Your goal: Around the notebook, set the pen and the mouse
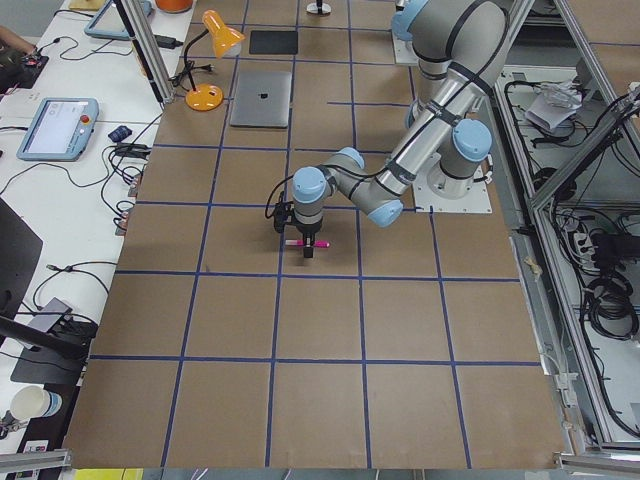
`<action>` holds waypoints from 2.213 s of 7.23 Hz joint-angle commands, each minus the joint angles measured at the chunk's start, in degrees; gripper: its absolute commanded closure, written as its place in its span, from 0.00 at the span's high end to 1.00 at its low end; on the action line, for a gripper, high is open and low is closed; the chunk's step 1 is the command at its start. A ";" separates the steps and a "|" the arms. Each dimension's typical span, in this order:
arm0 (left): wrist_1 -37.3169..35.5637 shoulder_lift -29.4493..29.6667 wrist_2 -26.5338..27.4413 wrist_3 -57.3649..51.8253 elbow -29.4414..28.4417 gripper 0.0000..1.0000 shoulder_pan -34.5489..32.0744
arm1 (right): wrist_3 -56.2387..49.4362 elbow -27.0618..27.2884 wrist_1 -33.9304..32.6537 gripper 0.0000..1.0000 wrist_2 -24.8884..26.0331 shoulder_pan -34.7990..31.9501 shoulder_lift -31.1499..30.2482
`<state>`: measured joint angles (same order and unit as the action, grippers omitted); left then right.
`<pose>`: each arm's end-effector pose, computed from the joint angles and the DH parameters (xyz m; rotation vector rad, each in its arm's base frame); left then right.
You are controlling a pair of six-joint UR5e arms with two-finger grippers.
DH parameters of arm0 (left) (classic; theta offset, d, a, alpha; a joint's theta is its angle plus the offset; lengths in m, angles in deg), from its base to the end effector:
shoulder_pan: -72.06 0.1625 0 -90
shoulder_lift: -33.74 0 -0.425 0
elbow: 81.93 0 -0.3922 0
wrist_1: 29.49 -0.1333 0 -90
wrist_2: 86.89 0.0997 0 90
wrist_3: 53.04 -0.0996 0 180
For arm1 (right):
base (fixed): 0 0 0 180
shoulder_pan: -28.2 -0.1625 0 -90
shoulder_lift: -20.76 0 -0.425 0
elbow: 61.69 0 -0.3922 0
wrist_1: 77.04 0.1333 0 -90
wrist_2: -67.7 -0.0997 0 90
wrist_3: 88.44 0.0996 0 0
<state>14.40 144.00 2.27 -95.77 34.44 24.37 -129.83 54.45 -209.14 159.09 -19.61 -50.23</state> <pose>0.2472 -0.4718 0.1756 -0.0113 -3.1246 0.0050 -0.2451 -0.4653 0.1815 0.0208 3.1229 0.0872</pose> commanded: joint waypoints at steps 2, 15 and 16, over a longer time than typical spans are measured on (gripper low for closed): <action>-1.00 0.92 -0.05 -0.08 0.00 0.42 -0.03 | 2.62 -3.62 0.18 0.61 -0.85 -3.84 -2.40; 0.32 -8.12 -3.12 50.48 0.69 0.00 -23.64 | 27.59 -20.08 4.92 0.65 -3.50 -30.06 12.98; 0.32 -8.48 -3.38 53.94 0.96 0.00 -26.63 | 27.85 -20.17 4.92 0.70 -3.58 -30.06 12.98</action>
<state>14.70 136.15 -0.83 -47.93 34.79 1.97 -102.16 34.35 -204.25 155.61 -49.67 -37.46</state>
